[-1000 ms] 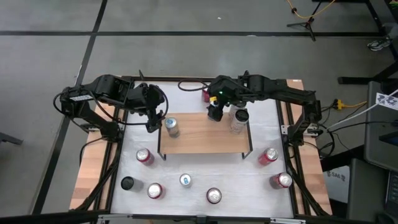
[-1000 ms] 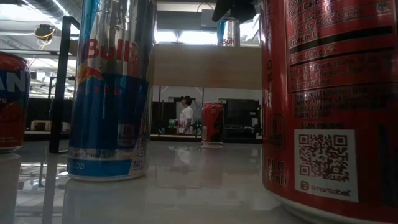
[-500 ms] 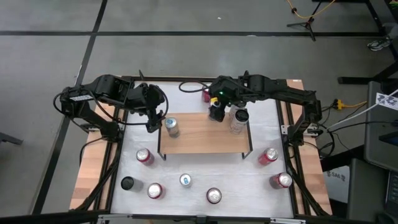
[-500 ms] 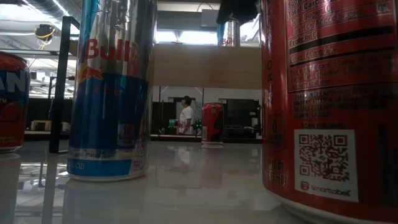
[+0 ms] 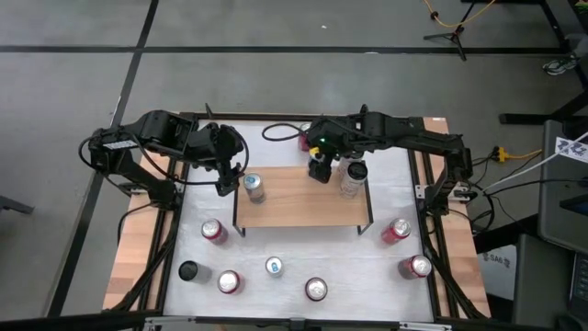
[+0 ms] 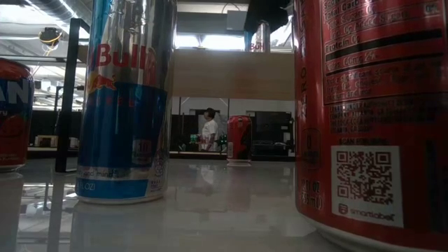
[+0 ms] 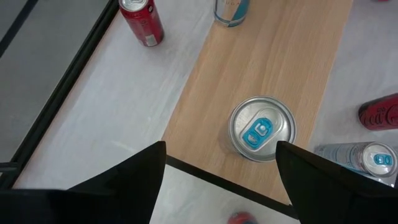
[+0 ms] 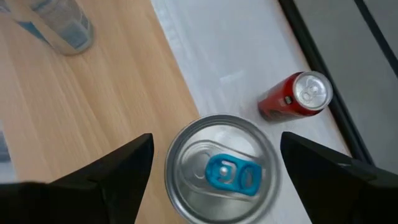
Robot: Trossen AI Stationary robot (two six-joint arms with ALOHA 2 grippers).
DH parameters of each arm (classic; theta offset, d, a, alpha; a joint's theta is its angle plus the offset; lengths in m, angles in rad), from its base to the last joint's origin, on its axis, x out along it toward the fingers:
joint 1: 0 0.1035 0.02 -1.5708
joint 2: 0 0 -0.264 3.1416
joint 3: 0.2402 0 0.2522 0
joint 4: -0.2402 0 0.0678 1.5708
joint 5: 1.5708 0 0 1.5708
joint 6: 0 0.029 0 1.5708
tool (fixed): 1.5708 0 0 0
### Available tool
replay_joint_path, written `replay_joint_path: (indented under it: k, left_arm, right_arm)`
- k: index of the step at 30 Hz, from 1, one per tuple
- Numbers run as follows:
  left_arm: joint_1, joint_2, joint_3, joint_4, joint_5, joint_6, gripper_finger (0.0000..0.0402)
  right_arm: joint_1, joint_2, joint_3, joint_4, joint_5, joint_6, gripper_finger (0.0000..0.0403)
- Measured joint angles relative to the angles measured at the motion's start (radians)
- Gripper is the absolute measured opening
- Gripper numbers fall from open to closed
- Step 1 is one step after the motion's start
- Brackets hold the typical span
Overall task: Place canned beverage on shelf
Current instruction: Adjust the right blue soda can on the shelf
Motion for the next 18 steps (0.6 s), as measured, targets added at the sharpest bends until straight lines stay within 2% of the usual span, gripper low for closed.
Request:
replay_joint_path:
  k: [7,18]
  left_arm:
    - [0.000,0.000,0.000,0.000,0.000,0.000,0.0295]
    - [0.000,0.000,0.000,0.000,0.000,0.000,0.0295]
  right_arm:
    - [0.000,0.014,0.000,-0.017,0.000,0.000,0.0330]
    - [0.000,0.022,0.000,-0.020,-0.008,-0.046,0.0229]
